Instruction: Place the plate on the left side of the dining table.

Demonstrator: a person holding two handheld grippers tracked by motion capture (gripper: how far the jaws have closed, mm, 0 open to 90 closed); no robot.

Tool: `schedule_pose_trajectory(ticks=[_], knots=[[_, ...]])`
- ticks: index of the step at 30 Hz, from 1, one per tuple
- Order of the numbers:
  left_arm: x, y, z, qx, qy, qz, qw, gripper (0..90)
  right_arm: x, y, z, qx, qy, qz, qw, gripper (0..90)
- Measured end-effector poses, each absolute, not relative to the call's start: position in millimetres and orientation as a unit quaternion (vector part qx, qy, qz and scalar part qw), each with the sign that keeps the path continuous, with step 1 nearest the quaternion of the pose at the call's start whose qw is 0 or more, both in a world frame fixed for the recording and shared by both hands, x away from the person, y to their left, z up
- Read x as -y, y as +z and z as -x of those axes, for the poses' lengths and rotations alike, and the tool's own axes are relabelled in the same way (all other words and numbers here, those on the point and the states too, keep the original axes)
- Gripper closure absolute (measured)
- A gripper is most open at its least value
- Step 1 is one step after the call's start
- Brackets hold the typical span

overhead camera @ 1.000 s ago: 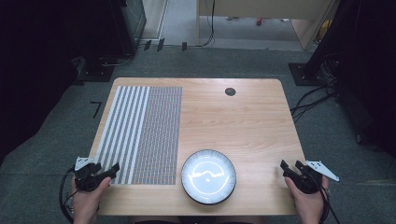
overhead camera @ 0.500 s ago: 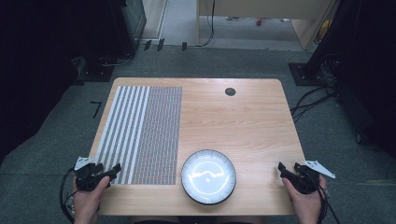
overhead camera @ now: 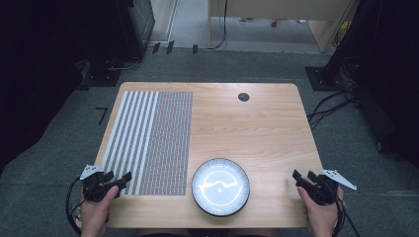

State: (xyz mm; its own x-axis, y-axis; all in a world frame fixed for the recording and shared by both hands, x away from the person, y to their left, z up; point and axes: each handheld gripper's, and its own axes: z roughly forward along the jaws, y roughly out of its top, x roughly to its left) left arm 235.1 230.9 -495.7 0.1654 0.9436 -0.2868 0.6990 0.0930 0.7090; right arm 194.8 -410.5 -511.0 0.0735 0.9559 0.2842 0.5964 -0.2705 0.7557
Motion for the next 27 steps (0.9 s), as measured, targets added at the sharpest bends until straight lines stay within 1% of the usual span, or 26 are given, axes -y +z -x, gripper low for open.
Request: schedule_pose_trajectory(ticks=[14, 27], knots=[[-227, -495, -235, -0.624, 0.151, -0.657, 0.395, 24.5, 405, -504, -190, -0.559, 0.400, -0.687, 0.235, 39.7], [-216, -494, -234, -0.613, 0.141, -0.666, 0.402, 24.9, 381, -491, -186, -0.571, 0.423, -0.664, 0.233, 42.9]])
